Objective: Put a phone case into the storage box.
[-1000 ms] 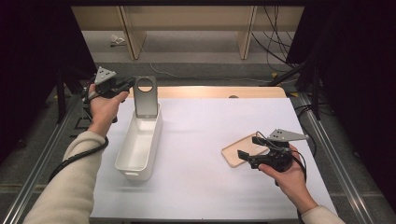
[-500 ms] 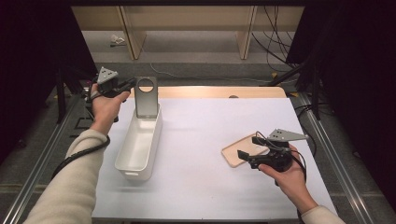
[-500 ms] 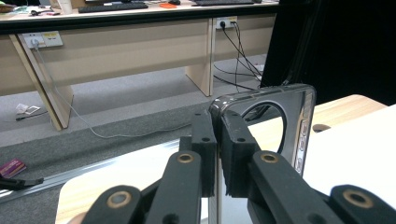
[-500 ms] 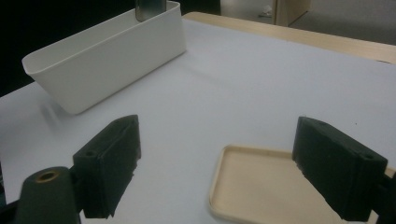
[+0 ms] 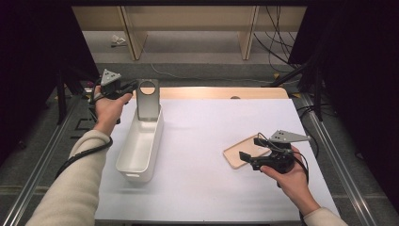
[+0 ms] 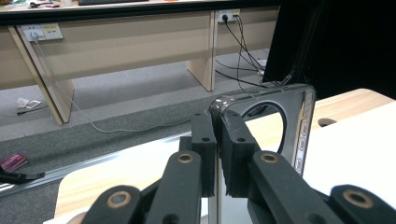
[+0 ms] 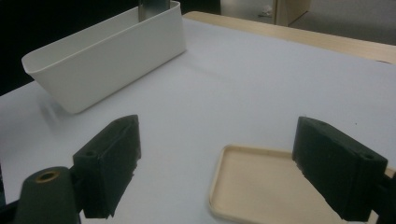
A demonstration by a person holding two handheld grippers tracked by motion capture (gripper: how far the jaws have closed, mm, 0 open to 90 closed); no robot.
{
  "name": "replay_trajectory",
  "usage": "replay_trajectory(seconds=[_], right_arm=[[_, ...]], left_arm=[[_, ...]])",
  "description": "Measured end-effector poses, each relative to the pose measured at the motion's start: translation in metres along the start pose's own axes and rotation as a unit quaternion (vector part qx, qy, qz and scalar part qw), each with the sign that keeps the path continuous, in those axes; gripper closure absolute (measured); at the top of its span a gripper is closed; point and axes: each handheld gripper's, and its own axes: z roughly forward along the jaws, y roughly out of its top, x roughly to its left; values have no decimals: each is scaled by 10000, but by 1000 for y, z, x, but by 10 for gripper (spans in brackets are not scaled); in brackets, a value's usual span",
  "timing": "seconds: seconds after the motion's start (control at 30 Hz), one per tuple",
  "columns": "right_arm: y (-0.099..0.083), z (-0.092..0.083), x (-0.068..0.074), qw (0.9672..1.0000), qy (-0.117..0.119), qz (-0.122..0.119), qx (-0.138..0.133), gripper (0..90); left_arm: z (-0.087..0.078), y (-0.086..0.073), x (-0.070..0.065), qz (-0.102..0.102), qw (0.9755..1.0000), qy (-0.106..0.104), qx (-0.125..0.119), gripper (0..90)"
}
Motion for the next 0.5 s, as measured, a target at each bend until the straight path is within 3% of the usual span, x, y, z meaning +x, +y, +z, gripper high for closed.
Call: replay_trajectory(seconds=[0.5], right_arm=[[0, 0, 0, 10000, -1, -4, 1, 164]], left_arm=[[7, -9, 6, -43, 9999, 51, 141, 846]])
